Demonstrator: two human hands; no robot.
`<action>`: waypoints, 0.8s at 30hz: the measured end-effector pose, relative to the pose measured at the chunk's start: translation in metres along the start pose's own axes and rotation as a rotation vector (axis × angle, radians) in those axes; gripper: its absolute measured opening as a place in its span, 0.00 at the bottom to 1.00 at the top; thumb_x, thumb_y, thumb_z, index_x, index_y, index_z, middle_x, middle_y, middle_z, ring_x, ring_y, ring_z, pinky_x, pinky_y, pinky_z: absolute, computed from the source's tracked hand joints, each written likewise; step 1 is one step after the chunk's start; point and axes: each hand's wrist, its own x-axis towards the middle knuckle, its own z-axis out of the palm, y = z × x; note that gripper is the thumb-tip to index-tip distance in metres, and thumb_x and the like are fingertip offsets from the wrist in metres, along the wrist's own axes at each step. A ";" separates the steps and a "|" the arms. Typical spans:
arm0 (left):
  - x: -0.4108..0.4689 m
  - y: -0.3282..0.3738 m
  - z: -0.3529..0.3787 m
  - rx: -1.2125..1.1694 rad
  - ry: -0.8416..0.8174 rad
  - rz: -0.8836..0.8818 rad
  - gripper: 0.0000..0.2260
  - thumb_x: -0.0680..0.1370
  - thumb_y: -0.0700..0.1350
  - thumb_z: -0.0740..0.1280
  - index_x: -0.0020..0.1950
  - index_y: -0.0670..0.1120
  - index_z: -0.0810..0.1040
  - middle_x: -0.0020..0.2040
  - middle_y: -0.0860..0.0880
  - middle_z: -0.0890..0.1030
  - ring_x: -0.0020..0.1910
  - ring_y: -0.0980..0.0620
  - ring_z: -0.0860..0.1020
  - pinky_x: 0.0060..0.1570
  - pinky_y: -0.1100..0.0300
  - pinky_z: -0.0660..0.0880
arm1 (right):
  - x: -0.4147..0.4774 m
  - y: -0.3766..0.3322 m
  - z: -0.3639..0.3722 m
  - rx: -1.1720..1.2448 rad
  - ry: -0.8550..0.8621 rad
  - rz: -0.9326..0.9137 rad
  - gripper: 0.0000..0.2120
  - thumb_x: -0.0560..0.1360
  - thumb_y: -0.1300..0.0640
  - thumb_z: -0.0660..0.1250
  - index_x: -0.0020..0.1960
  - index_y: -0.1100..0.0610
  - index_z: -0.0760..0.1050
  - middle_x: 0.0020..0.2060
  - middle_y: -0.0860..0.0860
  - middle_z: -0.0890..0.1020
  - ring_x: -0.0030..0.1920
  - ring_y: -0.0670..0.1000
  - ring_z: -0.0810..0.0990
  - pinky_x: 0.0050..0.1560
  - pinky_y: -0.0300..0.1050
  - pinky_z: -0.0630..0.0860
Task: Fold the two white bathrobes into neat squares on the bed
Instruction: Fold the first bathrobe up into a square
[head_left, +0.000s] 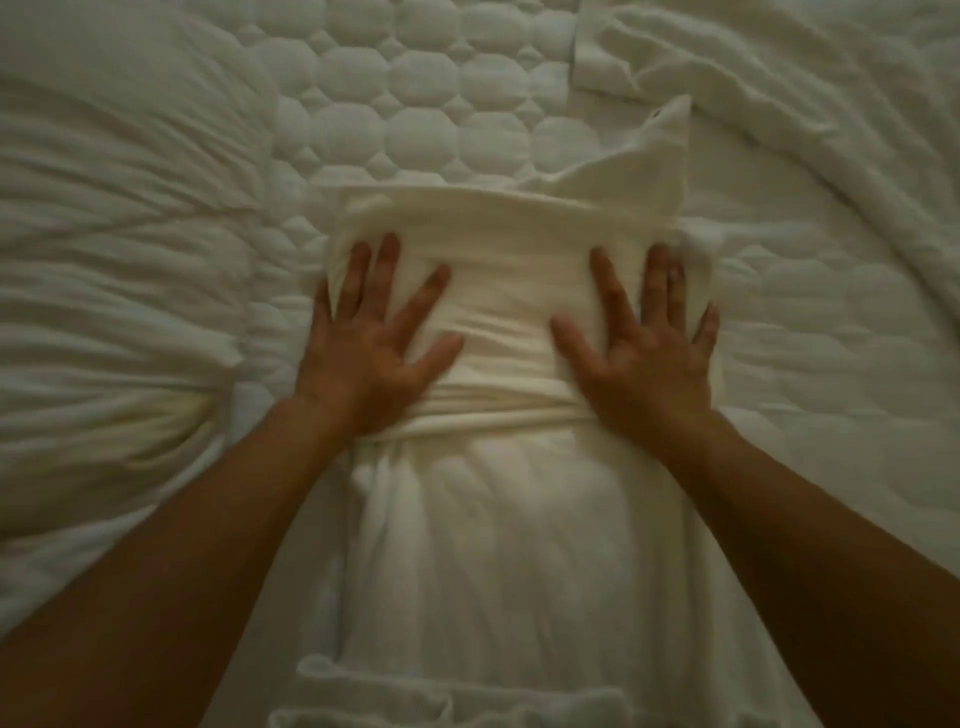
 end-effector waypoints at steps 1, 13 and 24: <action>-0.001 0.001 -0.001 0.011 -0.010 -0.006 0.33 0.75 0.74 0.45 0.80 0.69 0.44 0.84 0.51 0.38 0.82 0.46 0.38 0.78 0.36 0.43 | -0.001 0.003 0.002 0.005 0.007 -0.002 0.36 0.75 0.24 0.47 0.78 0.32 0.41 0.82 0.53 0.42 0.81 0.53 0.40 0.76 0.69 0.42; -0.232 0.026 0.001 -0.506 0.039 -0.340 0.25 0.86 0.52 0.56 0.80 0.42 0.59 0.79 0.34 0.62 0.79 0.36 0.62 0.77 0.41 0.60 | -0.224 0.066 -0.026 0.310 -0.140 -0.078 0.37 0.77 0.30 0.50 0.80 0.39 0.39 0.82 0.55 0.40 0.81 0.55 0.39 0.77 0.62 0.41; -0.475 0.085 -0.005 -0.807 -0.247 -0.856 0.41 0.65 0.67 0.74 0.75 0.54 0.68 0.65 0.53 0.77 0.65 0.46 0.77 0.63 0.49 0.75 | -0.482 0.107 -0.031 0.656 -0.480 0.581 0.40 0.70 0.32 0.69 0.76 0.46 0.61 0.69 0.49 0.73 0.60 0.49 0.73 0.63 0.51 0.72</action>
